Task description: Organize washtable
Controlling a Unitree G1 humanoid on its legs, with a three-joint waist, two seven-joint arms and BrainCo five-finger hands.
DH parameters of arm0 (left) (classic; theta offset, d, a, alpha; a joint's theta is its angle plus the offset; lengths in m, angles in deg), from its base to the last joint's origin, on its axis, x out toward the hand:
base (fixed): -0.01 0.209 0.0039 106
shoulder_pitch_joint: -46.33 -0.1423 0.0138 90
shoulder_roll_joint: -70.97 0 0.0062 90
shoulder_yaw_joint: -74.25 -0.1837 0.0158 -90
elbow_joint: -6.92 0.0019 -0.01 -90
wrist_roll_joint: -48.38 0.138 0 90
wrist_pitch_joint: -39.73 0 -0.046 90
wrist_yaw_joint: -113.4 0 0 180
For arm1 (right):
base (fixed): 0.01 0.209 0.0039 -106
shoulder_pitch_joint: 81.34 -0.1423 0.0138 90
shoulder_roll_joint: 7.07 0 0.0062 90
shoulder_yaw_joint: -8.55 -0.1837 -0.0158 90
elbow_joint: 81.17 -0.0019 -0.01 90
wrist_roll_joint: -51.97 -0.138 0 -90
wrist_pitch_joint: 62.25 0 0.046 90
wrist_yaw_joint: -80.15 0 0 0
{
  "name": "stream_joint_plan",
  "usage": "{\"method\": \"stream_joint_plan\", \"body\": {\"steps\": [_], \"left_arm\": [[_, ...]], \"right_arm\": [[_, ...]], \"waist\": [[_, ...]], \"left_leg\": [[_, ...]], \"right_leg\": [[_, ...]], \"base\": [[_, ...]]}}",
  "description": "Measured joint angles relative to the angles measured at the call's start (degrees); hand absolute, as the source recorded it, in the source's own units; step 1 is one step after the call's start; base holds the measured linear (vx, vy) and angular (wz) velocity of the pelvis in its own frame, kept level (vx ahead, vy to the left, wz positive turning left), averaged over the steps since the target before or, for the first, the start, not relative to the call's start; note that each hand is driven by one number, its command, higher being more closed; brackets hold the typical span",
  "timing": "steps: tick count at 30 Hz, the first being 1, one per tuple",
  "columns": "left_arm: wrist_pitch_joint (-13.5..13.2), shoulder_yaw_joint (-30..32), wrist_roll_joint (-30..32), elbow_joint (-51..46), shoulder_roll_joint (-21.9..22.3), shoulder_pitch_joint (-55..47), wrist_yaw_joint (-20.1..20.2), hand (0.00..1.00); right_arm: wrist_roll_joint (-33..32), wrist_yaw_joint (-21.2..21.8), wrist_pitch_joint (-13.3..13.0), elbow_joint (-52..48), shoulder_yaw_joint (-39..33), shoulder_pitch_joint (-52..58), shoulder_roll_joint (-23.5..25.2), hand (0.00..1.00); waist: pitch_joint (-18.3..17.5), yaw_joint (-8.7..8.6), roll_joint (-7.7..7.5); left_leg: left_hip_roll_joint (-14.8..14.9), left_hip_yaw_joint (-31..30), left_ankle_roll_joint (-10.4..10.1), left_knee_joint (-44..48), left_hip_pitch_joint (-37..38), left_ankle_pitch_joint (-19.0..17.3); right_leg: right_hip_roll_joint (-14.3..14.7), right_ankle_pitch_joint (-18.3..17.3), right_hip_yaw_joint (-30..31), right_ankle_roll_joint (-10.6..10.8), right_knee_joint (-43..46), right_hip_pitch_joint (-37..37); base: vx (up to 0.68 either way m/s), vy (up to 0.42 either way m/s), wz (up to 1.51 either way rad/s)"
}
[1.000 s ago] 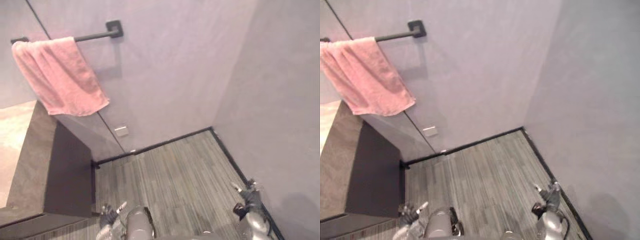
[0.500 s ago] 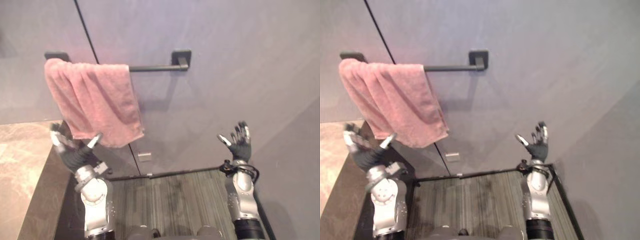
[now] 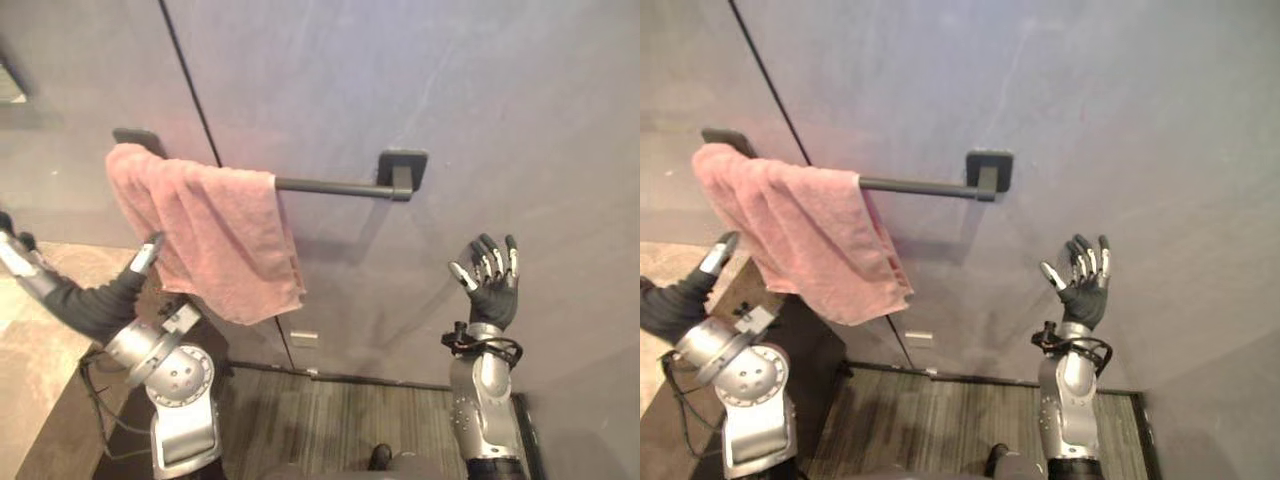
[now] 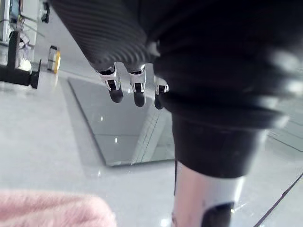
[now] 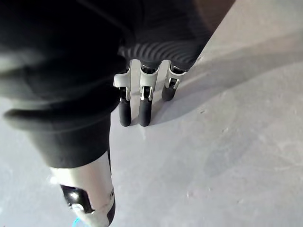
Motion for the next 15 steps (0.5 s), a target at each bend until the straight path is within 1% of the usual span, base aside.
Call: {"method": "stream_joint_plan", "body": {"steps": [1, 2, 3, 4, 5, 6, 7, 8, 10, 11, 12, 13, 15], "left_arm": [[0.0, 1.3, 0.0, -0.3, -0.1, -1.2, -0.1, 0.0], [0.0, 2.4, 0.0, -0.5, -0.1, -2.8, -0.1, 0.0], [0.1, 3.2, 0.0, -0.5, -0.2, -4.1, -0.1, 0.0], [0.2, 4.1, 0.0, -0.6, -0.2, -4.7, -0.1, 0.0], [0.4, 5.5, -0.1, -0.6, -0.2, -5.4, -0.2, 0.0], [0.9, 7.0, -0.4, -0.5, -0.1, -6.4, -0.2, 0.0], [1.1, 7.9, -0.5, -0.5, -0.1, -6.8, -0.2, 0.0], [1.3, 9.3, -1.0, -0.6, 0.0, -6.6, -0.1, 0.0], [2.4, 10.1, -2.1, -0.6, -0.3, -6.3, -0.1, 0.0], [3.2, 10.4, -2.6, -0.7, -0.4, -6.6, -0.2, 0.0], [4.0, 11.0, -2.6, -1.4, -0.3, -6.8, -0.2, 0.0], [4.8, 11.9, -2.5, -4.5, 0.2, -7.5, -0.3, 0.0], [4.8, 13.0, -2.6, -7.0, 0.2, -8.9, 0.0, 0.0]], "right_arm": [[-0.5, 0.0, 0.4, 0.1, 0.7, 0.1, 0.1, 0.0], [-0.6, 0.2, 0.4, 0.1, 2.1, 0.1, -0.2, 0.0], [-1.1, 0.4, 0.3, 0.2, 2.9, -0.1, -0.3, 0.0], [-1.3, 0.5, 0.2, 0.2, 3.6, -0.2, -0.3, 0.0], [-1.7, 0.6, 0.1, 0.2, 4.8, -0.3, -0.3, 0.0], [-2.2, 1.3, -0.3, 0.4, 6.7, -0.8, -1.0, 0.0], [-2.3, 1.7, -0.4, 0.9, 7.2, -1.3, -1.1, 0.0], [-2.8, 2.0, -0.4, 2.0, 7.6, -2.3, -0.7, 0.0], [-2.9, 2.0, -0.2, 3.0, 8.4, -2.9, 0.0, 0.0], [-3.0, 2.0, 0.2, 3.1, 9.2, -2.5, 0.0, 0.0], [-3.3, 2.6, 0.2, 3.1, 10.2, -1.9, 0.0, 0.0], [-3.8, 4.2, 0.1, 3.0, 12.7, -1.4, -0.1, 0.0], [-5.3, 5.9, 0.1, 2.9, 15.8, -1.0, -0.2, 0.0]], "waist": [[0.0, 0.29, -0.24], [-0.1, 0.74, -0.53], [-0.4, 1.58, -0.7], [-0.6, 1.82, -0.63], [-1.2, 1.93, 0.11], [-2.8, 1.85, 2.02], [-3.7, 2.08, 2.73], [-4.5, 2.21, 1.42], [-4.2, 2.02, -0.01], [-4.5, 1.59, -0.68], [-4.8, 1.37, -1.04], [-4.9, 1.41, -0.95], [-5.2, 1.29, -0.67]], "left_leg": [[1.3, 1.8, -0.9, 6.6, -2.7, 0.4], [3.4, 3.8, 0.9, 7.4, -3.5, -0.7], [5.5, 4.5, 1.4, 4.9, -3.7, -0.8], [6.4, 4.3, 1.3, 2.7, -3.6, -0.7], [7.5, 4.0, 2.0, -1.5, -3.5, 0.6], [9.3, 1.8, 0.8, -8.1, -3.6, 4.5], [9.2, 1.9, -1.1, -9.5, -3.5, 3.9], [8.6, 2.8, -2.5, -11.6, -3.5, 4.3], [6.8, 2.8, -3.9, -14.3, -2.8, 5.6], [5.9, 2.7, -3.9, -15.7, -1.7, 6.0], [5.2, 2.6, -3.8, -16.9, -0.5, 6.4], [4.4, 2.2, -3.9, -18.2, 0.4, 6.7], [3.6, 2.0, -4.2, -20.4, 1.0, 7.6]], "right_leg": [[0.0, 0.4, 0.0, -0.5, -2.5, 2.2], [-0.1, 0.5, 0.4, -0.5, -3.1, 2.4], [-0.1, 0.5, 1.5, -0.2, -3.8, 2.3], [0.0, 0.9, 2.0, 0.1, -4.5, 2.3], [0.6, 1.4, 2.5, 0.8, -6.2, 2.5], [2.7, 4.3, 3.9, 2.5, -10.6, 2.7], [3.2, 5.6, 4.8, 2.8, -12.5, 3.1], [3.3, 7.9, 6.2, 3.3, -16.2, 3.3], [1.6, 9.7, 6.5, 3.9, -15.9, 2.6], [0.7, 10.0, 6.0, 4.2, -15.9, 3.3], [0.0, 10.1, 5.2, 4.4, -15.9, 4.3], [-0.7, 9.9, 4.5, 4.6, -15.9, 4.9], [-1.4, 9.8, 3.5, 4.8, -15.9, 4.8]], "base": [[-0.06, 0.007, -0.04], [-0.09, 0.034, -0.22], [-0.1, 0.057, -0.39], [-0.08, 0.067, -0.43], [-0.06, 0.117, -0.51], [-0.06, 0.136, -0.56], [-0.02, 0.17, -0.58], [-0.01, 0.149, -0.43], [-0.03, 0.14, -0.06], [0.0, 0.11, 0.28], [0.05, 0.111, 0.32], [0.07, 0.108, 0.32], [0.08, 0.05, 0.22]]}}
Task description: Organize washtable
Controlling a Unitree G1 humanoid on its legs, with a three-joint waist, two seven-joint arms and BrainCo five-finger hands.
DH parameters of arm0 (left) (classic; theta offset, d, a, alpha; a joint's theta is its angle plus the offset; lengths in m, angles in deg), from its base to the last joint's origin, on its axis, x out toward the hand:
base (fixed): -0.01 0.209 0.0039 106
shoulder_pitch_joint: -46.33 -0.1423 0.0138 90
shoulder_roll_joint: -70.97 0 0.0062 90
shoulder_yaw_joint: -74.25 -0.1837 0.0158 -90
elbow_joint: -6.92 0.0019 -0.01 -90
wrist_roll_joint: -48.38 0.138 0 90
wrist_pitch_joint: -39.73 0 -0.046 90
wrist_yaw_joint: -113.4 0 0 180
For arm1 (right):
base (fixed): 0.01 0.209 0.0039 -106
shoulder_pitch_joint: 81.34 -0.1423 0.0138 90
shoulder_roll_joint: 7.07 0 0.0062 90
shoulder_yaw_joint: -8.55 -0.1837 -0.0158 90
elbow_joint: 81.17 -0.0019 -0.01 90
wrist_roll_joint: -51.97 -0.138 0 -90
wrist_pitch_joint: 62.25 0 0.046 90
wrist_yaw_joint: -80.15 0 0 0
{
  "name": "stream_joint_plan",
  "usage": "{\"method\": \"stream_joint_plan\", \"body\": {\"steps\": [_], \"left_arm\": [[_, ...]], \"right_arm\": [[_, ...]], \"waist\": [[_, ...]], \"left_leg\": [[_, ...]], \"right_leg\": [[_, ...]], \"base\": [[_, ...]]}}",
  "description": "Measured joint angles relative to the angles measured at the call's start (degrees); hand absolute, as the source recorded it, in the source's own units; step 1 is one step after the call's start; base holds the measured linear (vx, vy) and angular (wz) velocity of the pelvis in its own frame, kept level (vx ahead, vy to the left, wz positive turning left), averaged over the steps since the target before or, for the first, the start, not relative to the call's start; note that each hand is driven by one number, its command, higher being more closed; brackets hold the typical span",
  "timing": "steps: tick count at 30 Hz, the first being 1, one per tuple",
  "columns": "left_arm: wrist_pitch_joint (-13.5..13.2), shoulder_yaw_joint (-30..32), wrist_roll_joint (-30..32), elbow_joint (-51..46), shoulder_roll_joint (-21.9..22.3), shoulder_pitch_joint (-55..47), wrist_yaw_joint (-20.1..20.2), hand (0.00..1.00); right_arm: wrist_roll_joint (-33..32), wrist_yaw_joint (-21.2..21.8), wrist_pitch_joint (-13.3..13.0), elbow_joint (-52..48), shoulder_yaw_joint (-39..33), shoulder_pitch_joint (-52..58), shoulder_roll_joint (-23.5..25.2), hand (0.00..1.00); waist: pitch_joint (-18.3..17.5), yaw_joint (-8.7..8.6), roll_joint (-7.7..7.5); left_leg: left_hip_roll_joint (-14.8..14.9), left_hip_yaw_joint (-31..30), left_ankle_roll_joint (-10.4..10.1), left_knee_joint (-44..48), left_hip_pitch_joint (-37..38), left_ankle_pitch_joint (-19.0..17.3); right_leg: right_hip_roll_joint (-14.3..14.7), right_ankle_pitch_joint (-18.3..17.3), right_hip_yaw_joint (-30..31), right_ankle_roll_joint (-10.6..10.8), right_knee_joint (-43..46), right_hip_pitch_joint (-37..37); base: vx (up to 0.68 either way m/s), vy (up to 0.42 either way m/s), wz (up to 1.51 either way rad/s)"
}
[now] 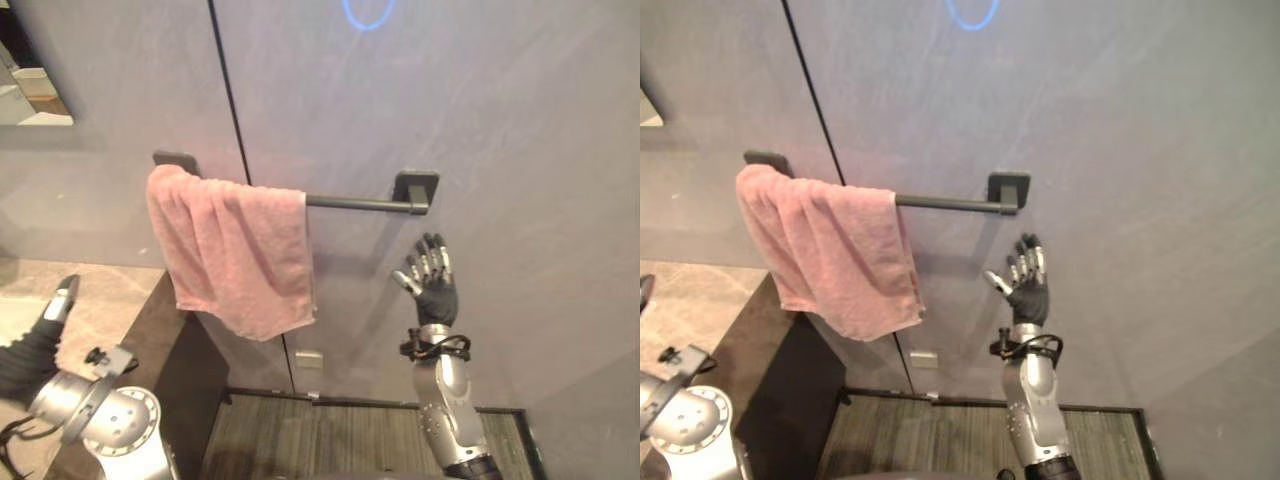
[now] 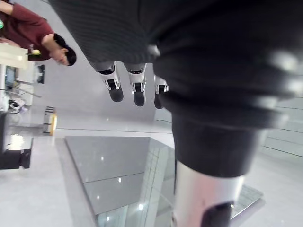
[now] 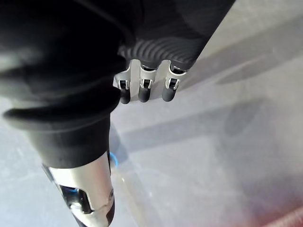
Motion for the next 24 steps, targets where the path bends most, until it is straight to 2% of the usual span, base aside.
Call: {"method": "stream_joint_plan", "body": {"steps": [3, 4, 7, 9, 12, 17, 24], "left_arm": [[-0.1, 0.7, -2.5, -0.1, -0.1, -1.9, 2.4, 0.0], [-0.2, 0.6, -4.9, 0.1, -0.1, -2.4, 4.4, 0.0], [-1.1, 0.2, -11.2, 3.3, -0.7, -2.8, 10.5, 0.0], [-1.5, -1.0, -17.8, 8.4, -1.0, -2.7, 15.7, 0.0], [-1.3, -2.3, -22.1, 14.8, -1.1, -2.2, 18.9, 0.0], [0.1, -2.2, -26.6, 21.7, -2.2, 0.9, 21.2, 0.0], [0.2, -1.9, -29.4, 26.6, -4.1, 5.1, 21.2, 0.0]], "right_arm": [[-0.6, 2.5, 0.9, -0.1, 2.8, 0.5, -0.4, 0.0], [-0.5, 2.9, 1.5, -0.1, 3.7, 0.5, -0.6, 0.0], [0.5, 3.8, 3.1, -0.1, 4.5, 0.2, -1.1, 0.0], [1.7, 4.0, 4.5, -0.1, 5.0, -0.5, -1.2, 0.0], [2.0, 4.0, 5.4, 0.3, 7.0, -2.0, -1.9, 0.0], [1.9, 4.5, 6.8, 2.5, 10.1, -5.3, -2.1, 0.0], [0.3, 4.6, 7.2, 2.5, 11.0, -5.9, -2.1, 0.0]], "waist": [[-0.4, 0.13, 1.31], [-0.6, 0.13, 1.68], [-1.0, 0.15, 1.93], [-1.0, 0.11, 1.92], [-1.0, 0.12, 1.95], [-1.0, 0.25, 2.12], [-0.7, 0.3, 2.67]], "left_leg": [[-0.3, 0.7, -0.5, -2.9, 1.9, 1.7], [-0.3, 0.8, -1.0, -3.6, 2.4, 2.2], [-0.3, 0.9, -1.2, -4.1, 2.7, 2.4], [-0.3, 1.0, -1.3, -4.3, 2.7, 2.5], [-0.3, 1.3, -1.3, -4.4, 2.5, 2.5], [-0.3, 1.4, -1.6, -4.5, 0.3, 3.4], [-0.3, 1.3, -2.3, -5.7, -1.2, 4.8]], "right_leg": [[-0.4, 0.0, -0.5, 0.1, 0.0, 0.7], [-0.3, -0.1, -0.5, 0.1, 0.0, 0.9], [-0.3, -0.1, -0.7, 0.2, 0.0, 0.9], [-0.3, -0.2, -0.7, 0.2, 0.0, 0.8], [-0.3, -0.2, -0.5, 0.2, 0.0, 0.4], [-0.4, -0.1, -0.9, 0.1, 0.0, -1.7], [-0.5, -0.1, -1.9, 0.1, 0.0, -3.6]], "base": [[0.08, 0.011, 0.06], [0.07, 0.007, 0.0], [0.05, 0.004, 0.01], [0.0, 0.0, 0.0], [-0.01, -0.004, -0.05], [0.0, -0.007, 0.03], [0.03, 0.003, 0.08]]}}
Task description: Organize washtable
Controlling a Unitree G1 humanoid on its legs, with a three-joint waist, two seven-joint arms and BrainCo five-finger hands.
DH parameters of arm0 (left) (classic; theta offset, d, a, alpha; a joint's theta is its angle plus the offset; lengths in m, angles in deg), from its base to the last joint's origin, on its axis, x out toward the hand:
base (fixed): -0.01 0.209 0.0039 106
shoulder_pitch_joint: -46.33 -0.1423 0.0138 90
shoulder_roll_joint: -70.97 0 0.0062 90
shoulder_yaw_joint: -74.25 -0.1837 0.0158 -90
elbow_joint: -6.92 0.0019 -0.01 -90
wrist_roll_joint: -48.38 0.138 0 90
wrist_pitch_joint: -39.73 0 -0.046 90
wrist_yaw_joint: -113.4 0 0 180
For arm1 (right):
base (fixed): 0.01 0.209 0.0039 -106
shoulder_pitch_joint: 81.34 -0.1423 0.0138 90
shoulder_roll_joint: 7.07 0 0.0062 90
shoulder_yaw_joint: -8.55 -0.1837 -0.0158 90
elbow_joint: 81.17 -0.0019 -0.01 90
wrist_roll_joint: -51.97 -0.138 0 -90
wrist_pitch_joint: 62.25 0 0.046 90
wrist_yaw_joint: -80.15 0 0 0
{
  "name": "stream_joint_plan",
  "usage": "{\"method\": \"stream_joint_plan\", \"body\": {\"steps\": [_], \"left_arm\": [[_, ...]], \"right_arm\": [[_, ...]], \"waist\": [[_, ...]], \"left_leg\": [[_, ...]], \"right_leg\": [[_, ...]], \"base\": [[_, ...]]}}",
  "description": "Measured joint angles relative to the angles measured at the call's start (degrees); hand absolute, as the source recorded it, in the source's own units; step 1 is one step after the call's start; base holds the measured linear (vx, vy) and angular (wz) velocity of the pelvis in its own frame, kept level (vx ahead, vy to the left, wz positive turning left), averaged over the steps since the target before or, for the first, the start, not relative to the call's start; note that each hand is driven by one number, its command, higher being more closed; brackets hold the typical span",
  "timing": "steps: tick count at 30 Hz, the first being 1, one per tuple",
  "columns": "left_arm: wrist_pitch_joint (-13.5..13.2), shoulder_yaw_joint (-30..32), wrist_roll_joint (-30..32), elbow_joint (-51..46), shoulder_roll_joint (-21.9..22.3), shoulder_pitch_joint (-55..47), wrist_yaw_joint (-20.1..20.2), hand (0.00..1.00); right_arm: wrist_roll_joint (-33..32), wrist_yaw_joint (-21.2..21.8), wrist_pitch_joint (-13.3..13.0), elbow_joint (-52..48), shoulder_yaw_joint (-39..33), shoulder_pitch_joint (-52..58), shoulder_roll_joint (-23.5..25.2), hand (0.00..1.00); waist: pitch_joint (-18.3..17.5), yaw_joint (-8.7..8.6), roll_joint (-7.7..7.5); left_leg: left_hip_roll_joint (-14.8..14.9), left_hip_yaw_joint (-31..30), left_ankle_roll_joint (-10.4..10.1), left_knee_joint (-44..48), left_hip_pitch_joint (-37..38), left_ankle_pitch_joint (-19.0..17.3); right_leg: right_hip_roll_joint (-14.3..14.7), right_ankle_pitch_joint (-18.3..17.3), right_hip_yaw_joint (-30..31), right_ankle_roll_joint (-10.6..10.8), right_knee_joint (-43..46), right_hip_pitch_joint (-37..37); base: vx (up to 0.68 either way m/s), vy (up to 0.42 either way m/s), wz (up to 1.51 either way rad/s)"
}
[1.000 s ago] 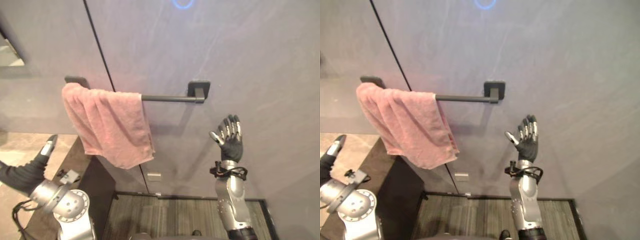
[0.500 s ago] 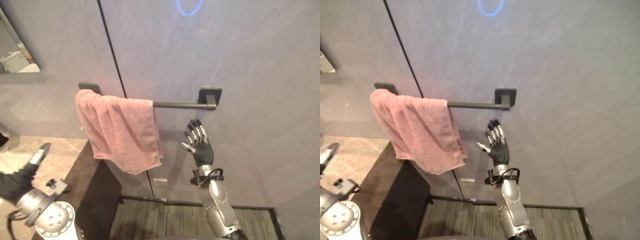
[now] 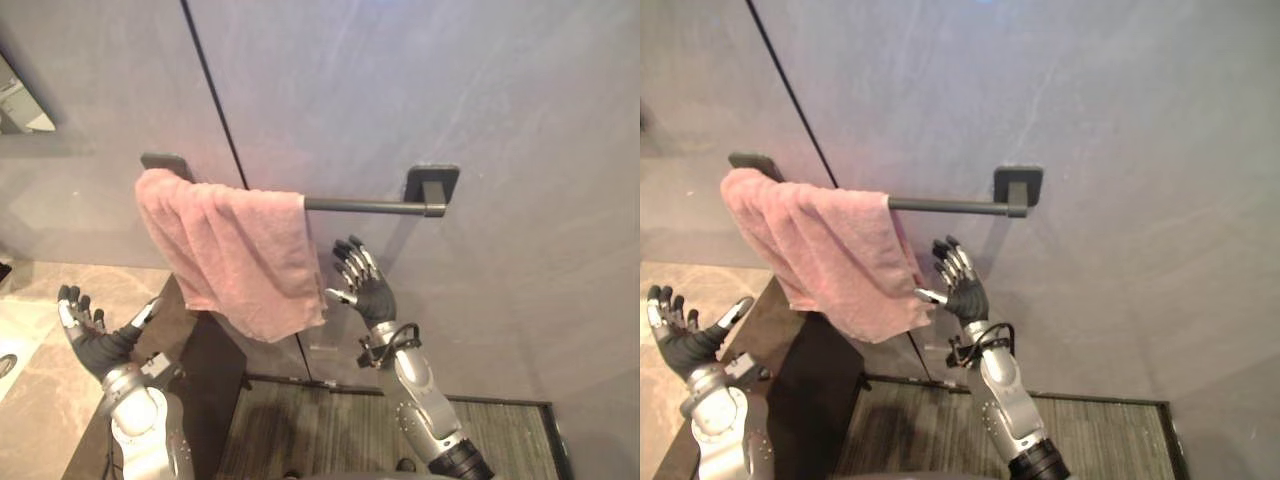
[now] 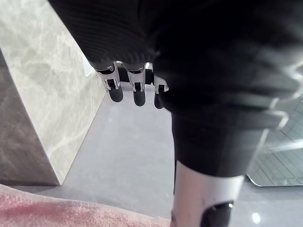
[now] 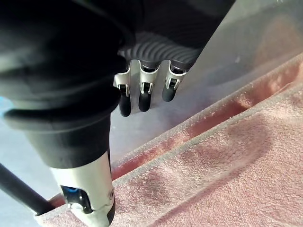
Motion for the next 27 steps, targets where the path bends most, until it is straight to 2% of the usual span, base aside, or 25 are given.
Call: {"method": "stream_joint_plan", "body": {"steps": [8, 10, 16, 21, 22, 27], "left_arm": [[-0.4, 0.0, -2.3, 5.5, -5.7, 8.0, 0.3, 0.0], [-0.4, 0.0, -2.9, 7.3, -7.4, 10.4, 1.5, 0.0], [-0.7, -1.1, -9.9, 12.0, -14.8, 16.7, 5.9, 0.0], [-2.9, -2.6, -13.7, 13.7, -17.3, 17.1, 7.4, 0.0], [-3.1, -3.2, -15.1, 14.2, -18.7, 17.1, 8.5, 1.0], [-4.1, -4.8, -22.8, 16.4, -25.1, 16.9, 12.6, 1.0]], "right_arm": [[-2.3, 0.1, -0.3, 0.0, 1.8, -3.3, 0.0, 0.0], [-3.0, 0.4, -0.3, 0.0, 2.7, -4.5, 0.0, 0.0], [-4.4, 1.6, -0.6, 0.0, 2.6, -7.4, 0.0, 0.0], [-4.9, 1.6, -0.7, 0.1, 2.6, -7.8, -0.1, 0.0], [-5.2, 1.6, -0.8, 0.8, 2.6, -8.6, -0.1, 0.0], [-5.7, 1.7, -1.0, 2.3, 2.6, -11.7, -0.1, 0.0]], "waist": [[1.3, 0.01, 1.0], [2.8, 0.07, 1.01], [6.5, 0.09, 0.92], [7.9, 1.14, 1.08], [8.1, 1.5, 1.1], [9.8, 1.63, 1.17]], "left_leg": [[0.1, -0.4, -0.1, 0.0, -4.3, 0.6], [0.2, -0.4, -0.1, 0.0, -4.9, 0.7], [0.0, -0.6, 0.0, -0.1, -7.5, 1.1], [0.0, -0.8, 0.0, -0.2, -7.6, 1.2], [-0.1, -0.9, 0.0, -0.4, -7.8, 1.5], [-0.2, -1.7, 0.2, -0.6, -8.3, 2.2]], "right_leg": [[0.1, 0.2, -0.1, -0.3, 0.0, -4.2], [0.2, 0.3, -0.1, -0.4, 0.0, -4.7], [0.2, 0.1, 0.2, -0.8, 1.6, -8.1], [0.2, 0.0, 0.2, -0.9, 1.7, -8.2], [0.2, 0.0, 0.2, -0.9, 1.8, -8.6], [0.1, 0.1, -0.1, -0.9, 2.4, -9.2]], "base": [[0.0, -0.002, 0.01], [0.0, 0.0, 0.0], [0.0, 0.0, 0.0], [0.01, 0.001, 0.0], [-0.03, -0.008, 0.07], [-0.04, -0.005, 0.06]]}}
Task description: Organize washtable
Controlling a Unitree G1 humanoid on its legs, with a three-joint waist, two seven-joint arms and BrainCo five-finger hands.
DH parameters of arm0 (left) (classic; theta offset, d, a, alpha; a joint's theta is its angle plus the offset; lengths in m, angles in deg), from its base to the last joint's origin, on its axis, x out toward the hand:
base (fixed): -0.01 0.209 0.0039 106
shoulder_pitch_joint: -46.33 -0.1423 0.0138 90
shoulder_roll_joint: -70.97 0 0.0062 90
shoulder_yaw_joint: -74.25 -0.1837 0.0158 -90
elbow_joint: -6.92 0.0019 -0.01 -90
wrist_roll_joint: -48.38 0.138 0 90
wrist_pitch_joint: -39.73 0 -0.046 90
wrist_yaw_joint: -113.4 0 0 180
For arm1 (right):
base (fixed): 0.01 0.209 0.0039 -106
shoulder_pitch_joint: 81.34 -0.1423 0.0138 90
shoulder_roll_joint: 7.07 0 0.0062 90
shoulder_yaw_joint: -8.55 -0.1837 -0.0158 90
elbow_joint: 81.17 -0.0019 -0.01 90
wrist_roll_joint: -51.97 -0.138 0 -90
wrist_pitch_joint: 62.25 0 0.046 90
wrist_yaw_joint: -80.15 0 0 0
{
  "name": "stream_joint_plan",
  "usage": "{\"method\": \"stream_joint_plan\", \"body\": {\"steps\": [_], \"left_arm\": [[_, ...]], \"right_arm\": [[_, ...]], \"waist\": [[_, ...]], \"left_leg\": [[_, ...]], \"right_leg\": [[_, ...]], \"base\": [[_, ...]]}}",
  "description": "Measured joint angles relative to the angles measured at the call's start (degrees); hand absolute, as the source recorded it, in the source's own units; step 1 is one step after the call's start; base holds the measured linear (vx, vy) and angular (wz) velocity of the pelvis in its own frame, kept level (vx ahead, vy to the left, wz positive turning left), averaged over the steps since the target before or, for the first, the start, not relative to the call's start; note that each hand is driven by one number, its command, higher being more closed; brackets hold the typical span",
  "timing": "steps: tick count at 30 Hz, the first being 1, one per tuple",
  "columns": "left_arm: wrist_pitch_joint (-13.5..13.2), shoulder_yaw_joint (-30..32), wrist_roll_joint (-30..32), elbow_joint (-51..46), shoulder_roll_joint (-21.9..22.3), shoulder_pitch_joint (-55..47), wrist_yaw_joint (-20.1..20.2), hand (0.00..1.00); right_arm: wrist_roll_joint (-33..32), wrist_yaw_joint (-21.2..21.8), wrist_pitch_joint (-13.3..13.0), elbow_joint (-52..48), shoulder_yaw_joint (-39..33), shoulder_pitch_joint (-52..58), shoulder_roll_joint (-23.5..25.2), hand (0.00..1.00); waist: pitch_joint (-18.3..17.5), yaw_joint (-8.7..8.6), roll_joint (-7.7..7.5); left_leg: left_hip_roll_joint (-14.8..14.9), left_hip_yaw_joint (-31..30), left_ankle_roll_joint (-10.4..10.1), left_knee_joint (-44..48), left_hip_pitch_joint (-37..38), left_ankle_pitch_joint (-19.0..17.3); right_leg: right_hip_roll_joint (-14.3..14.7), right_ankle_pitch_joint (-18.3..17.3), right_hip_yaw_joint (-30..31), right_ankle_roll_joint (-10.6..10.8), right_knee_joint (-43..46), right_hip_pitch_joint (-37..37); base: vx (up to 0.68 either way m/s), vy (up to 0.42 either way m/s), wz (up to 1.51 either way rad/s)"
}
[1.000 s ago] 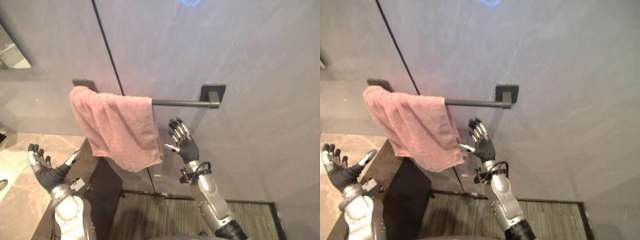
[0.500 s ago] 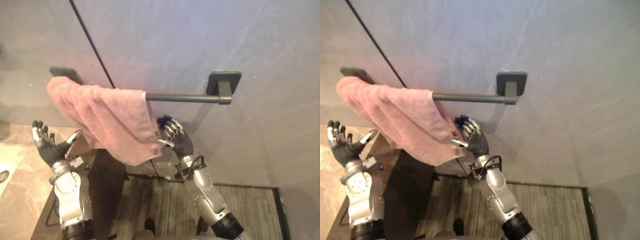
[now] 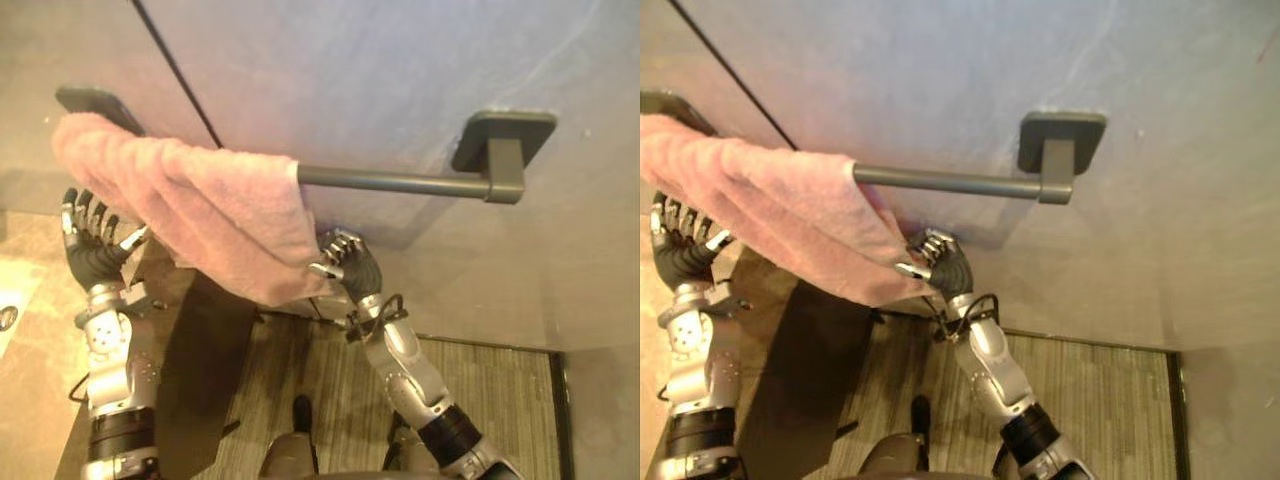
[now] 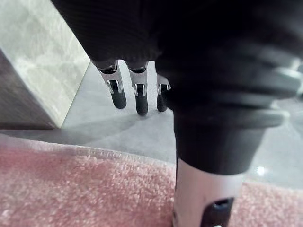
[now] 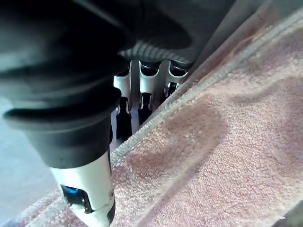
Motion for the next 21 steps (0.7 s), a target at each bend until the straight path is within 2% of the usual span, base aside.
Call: {"method": "stream_joint_plan", "body": {"steps": [2, 3, 4, 6, 8, 12, 21], "left_arm": [[0.0, -0.6, -2.4, 0.5, -3.5, -1.1, 1.9, 1.0], [0.0, -3.0, -3.6, 0.5, -6.6, -2.1, 4.9, 1.0], [0.1, -4.5, -4.4, 0.5, -8.5, -2.5, 6.5, 1.0], [0.1, -7.1, -5.5, 0.5, -11.8, -2.7, 11.8, 1.0], [0.1, -7.9, -6.6, 0.5, -13.3, -2.6, 14.9, 1.0], [-0.2, -9.1, -8.5, 0.5, -14.8, -2.4, 18.5, 1.0], [-2.5, -10.0, -8.5, 2.3, -15.2, -0.8, 18.6, 1.0]], "right_arm": [[-0.5, 0.3, 0.0, 0.1, -0.1, -0.5, 0.0, 0.0], [-0.8, 0.8, -0.1, 0.4, -0.1, -0.8, 0.0, 0.0], [-1.0, 1.0, -0.1, 0.4, -0.1, -0.9, -0.1, 1.0], [-1.0, 1.5, -0.3, 1.2, 0.1, -2.0, -0.5, 1.0], [-1.0, 2.4, -0.7, 1.8, 0.1, -2.6, -0.5, 1.0], [-1.0, 3.3, -1.7, 1.8, 0.1, -2.6, -0.5, 1.0], [-0.8, 3.2, -3.1, 1.8, 1.4, -4.5, -0.5, 1.0]], "waist": [[0.0, -0.01, 0.01], [0.0, 0.01, 0.01], [0.0, 0.01, 0.01], [0.1, -0.08, 0.03], [0.4, -0.23, 0.13], [1.0, -0.22, 0.56], [1.8, -0.35, 0.98]], "left_leg": [[-0.2, 0.0, 0.2, -0.1, -0.5, 0.2], [-0.3, 0.0, 0.2, 0.0, -0.5, 0.2], [-0.5, 0.0, 0.2, 0.0, -0.5, 0.2], [-0.8, 0.4, 0.3, -0.1, -0.7, 0.3], [-0.9, 0.6, 0.3, 0.0, -0.7, 0.3], [-0.7, 1.1, 0.3, 0.0, -0.7, 0.3], [-0.7, 1.9, 0.4, 0.0, -0.9, 0.3]], "right_leg": [[-0.2, 0.1, 0.2, -0.1, 0.2, -0.6], [-0.2, 0.2, 0.3, -0.1, 0.2, -0.7], [-0.2, 0.2, 0.3, -0.1, 0.2, -0.7], [-0.3, 0.6, 0.9, 0.0, 0.2, -1.3], [-0.3, 0.8, 1.2, 0.0, 0.2, -1.5], [-0.3, 0.9, 1.6, -0.1, 0.1, -1.8], [-0.1, 1.2, 2.6, -0.3, 0.1, -2.4]], "base": [[-0.02, 0.001, 0.0], [0.0, 0.0, 0.0], [0.0, 0.001, -0.04], [-0.01, 0.001, -0.1], [-0.01, 0.005, -0.1], [-0.01, -0.002, -0.06], [-0.01, -0.002, -0.04]]}}
